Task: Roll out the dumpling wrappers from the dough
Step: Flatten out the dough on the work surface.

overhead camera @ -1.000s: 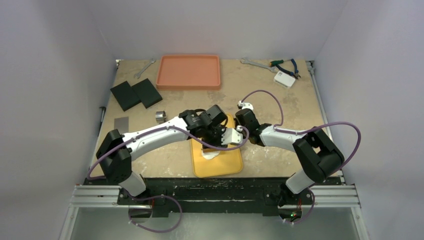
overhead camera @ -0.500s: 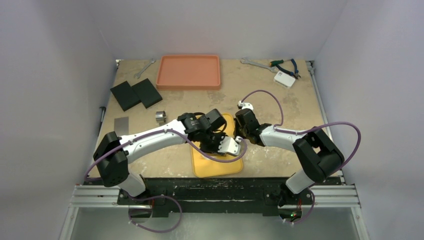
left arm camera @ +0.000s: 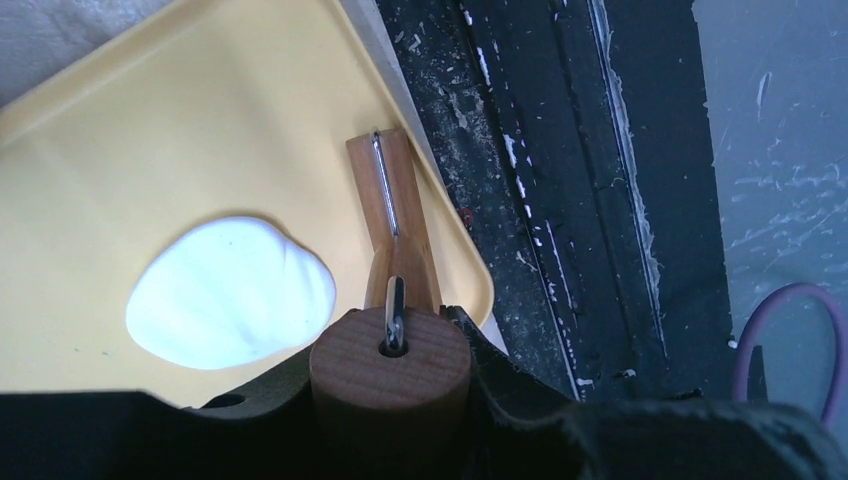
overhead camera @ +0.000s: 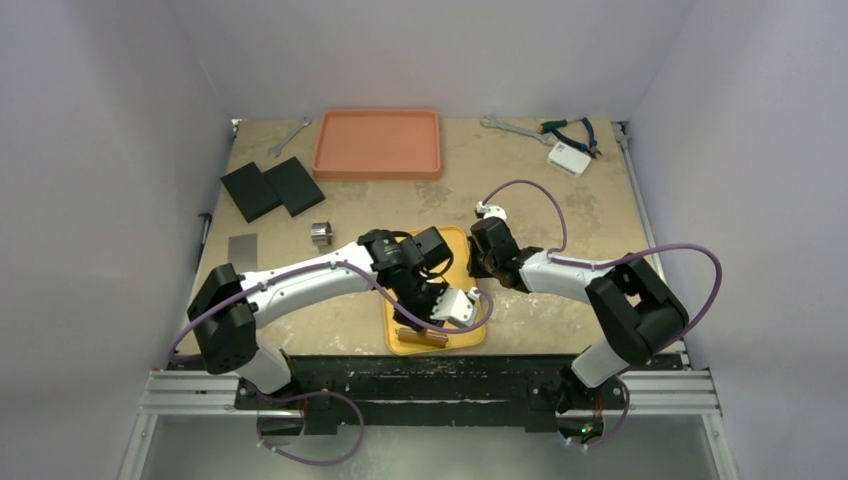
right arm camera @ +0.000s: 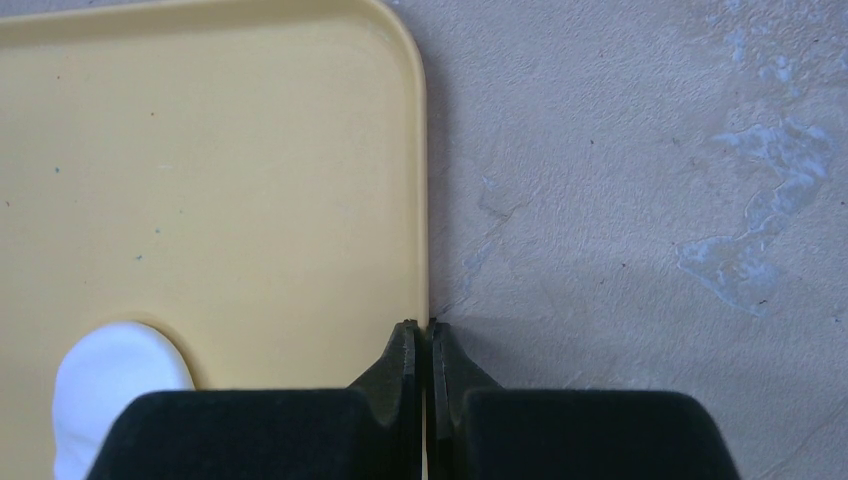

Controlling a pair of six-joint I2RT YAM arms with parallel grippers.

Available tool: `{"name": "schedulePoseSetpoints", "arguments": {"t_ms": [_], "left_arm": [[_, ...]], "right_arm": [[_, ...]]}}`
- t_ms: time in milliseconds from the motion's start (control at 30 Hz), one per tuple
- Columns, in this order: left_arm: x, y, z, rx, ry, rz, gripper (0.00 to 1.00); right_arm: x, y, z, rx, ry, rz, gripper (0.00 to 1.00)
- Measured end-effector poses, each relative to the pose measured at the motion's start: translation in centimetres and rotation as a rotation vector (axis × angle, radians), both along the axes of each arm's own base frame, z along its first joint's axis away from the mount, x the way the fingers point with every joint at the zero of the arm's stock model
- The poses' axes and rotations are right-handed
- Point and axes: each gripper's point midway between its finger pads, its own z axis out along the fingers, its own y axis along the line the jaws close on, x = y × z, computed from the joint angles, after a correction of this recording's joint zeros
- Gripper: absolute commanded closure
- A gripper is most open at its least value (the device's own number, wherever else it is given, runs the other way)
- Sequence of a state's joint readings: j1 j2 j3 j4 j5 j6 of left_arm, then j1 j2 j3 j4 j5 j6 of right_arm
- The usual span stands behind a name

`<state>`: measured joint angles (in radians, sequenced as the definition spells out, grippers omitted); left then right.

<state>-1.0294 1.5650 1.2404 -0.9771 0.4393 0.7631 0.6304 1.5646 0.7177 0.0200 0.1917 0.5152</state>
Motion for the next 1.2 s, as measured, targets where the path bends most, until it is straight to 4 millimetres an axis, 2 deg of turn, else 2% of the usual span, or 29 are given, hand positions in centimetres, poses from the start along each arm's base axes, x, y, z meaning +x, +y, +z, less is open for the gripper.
{"name": "schedulePoseSetpoints", "arguments": {"t_ms": [200, 267, 433, 533, 667, 800, 1000, 1200], "left_arm": [[0.9, 0.0, 0.9, 0.007, 0.018, 0.102, 1.0], [2.5, -0.4, 2.0, -0.016, 0.005, 0.172, 1.0], [8.0, -1.1, 4.7, -0.103, -0.087, 0.368, 1.0], [10.4, -0.8, 4.7, -0.099, -0.155, 0.458, 1.0], [12.3, -0.6, 3.0, -0.062, -0.215, 0.518, 1.0], [11.8, -0.1, 0.8, -0.026, -0.194, 0.507, 1.0], [10.9, -0.1, 0.6, -0.063, -0.186, 0.444, 1.0], [8.3, -0.6, 0.2, -0.058, -0.238, 0.274, 1.0]], "right_arm": [[0.0, 0.0, 0.0, 0.0, 0.0, 0.0, 1.0], [0.0, 0.0, 0.0, 0.0, 0.0, 0.0, 1.0], [0.0, 0.0, 0.0, 0.0, 0.0, 0.0, 1.0], [0.0, 0.0, 0.0, 0.0, 0.0, 0.0, 1.0], [0.0, 0.0, 0.0, 0.0, 0.0, 0.0, 1.0], [0.0, 0.0, 0.0, 0.0, 0.0, 0.0, 1.0], [0.0, 0.0, 0.0, 0.0, 0.0, 0.0, 1.0], [0.0, 0.0, 0.0, 0.0, 0.0, 0.0, 1.0]]}}
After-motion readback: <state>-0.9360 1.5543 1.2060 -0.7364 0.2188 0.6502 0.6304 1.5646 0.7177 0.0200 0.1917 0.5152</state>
